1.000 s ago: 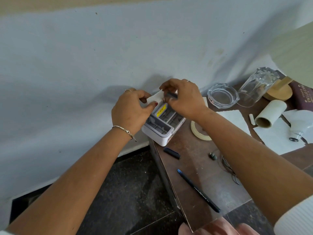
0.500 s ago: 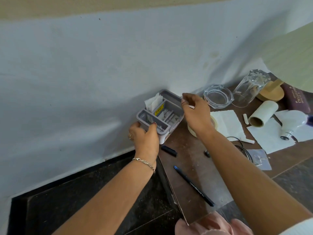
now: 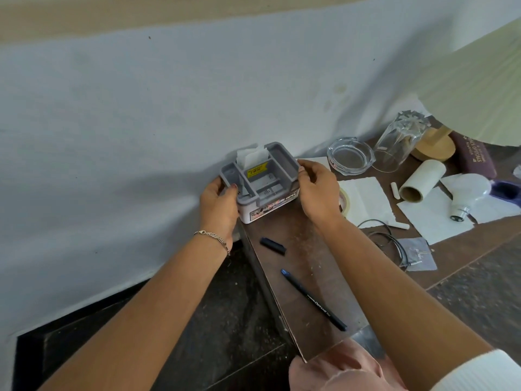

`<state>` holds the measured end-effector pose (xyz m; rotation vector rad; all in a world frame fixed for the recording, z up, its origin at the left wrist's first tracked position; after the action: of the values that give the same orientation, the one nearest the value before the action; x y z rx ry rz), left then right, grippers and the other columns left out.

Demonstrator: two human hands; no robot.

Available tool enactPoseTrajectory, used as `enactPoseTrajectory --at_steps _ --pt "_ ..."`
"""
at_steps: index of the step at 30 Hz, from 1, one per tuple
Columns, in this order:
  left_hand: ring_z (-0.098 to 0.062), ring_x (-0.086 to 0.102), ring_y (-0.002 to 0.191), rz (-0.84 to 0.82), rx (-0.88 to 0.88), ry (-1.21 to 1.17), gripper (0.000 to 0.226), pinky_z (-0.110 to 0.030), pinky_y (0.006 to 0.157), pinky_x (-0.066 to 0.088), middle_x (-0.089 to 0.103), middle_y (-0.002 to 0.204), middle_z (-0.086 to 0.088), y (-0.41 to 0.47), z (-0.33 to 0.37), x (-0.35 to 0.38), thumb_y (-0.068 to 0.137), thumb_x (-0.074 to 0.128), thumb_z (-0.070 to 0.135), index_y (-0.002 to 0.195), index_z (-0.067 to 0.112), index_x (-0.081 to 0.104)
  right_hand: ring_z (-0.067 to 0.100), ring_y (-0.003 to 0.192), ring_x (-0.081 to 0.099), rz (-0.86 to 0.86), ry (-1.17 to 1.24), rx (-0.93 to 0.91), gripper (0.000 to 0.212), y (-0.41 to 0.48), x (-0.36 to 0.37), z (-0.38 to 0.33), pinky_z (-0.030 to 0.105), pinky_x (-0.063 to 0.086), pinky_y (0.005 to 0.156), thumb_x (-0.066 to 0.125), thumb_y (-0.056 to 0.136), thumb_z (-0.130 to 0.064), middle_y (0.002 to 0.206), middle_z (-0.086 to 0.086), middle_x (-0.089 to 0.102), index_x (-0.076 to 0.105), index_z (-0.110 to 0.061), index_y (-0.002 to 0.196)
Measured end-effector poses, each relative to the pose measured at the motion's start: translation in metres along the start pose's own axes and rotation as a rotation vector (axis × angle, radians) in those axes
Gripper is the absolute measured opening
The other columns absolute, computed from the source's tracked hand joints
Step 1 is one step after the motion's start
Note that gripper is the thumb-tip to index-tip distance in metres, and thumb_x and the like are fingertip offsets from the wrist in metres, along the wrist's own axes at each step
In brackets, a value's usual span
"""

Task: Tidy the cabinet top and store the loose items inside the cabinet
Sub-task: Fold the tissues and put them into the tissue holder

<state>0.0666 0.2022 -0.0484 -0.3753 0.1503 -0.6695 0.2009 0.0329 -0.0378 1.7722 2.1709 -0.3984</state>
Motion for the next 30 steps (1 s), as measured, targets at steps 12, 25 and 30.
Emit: enactPoseTrajectory --at_steps 12,25,30 --pt "-0.020 0.038 0.130 0.135 0.646 0.328 0.059 -0.011 0.100 0.031 0.037 0.143 -0.006 -0.052 0.065 0.021 0.086 0.061 0.012 0.139 0.012 0.036 0.007 0.108 0.057 0.068 -0.003 0.059 0.032 -0.020 -0.050 0.013 0.025 0.046 0.095 0.051 0.094 -0.012 0.122 -0.003 0.064 0.059 -0.016 0.125" --pt "-0.017 0.056 0.109 -0.421 0.691 0.813 0.032 -0.021 0.093 0.042 0.065 0.112 -0.002 -0.079 0.013 0.183 0.082 0.056 0.005 0.110 0.017 0.064 0.027 0.108 0.059 0.123 -0.410 0.200 0.042 -0.033 -0.166 0.066 0.035 0.049 0.084 0.053 0.089 -0.017 0.123 0.007 0.063 0.055 -0.018 0.131" --pt "-0.020 0.050 0.118 -0.408 0.673 0.936 0.040 -0.026 0.099 0.038 0.061 0.122 -0.005 -0.055 -0.001 0.195 0.081 0.060 0.010 0.120 0.019 0.061 0.032 0.113 0.056 0.025 -0.570 0.181 0.043 -0.014 -0.153 0.081 0.043 0.050 0.091 0.058 0.091 -0.024 0.125 0.012 0.060 0.051 -0.019 0.134"
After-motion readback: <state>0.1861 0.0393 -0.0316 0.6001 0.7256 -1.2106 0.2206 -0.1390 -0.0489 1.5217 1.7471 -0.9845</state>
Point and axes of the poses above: each hand's wrist, its own y-axis towards the middle knuckle, its own x-axis out of the palm, z = x × y, the point moved 9 cm from there along y, towards the middle knuckle
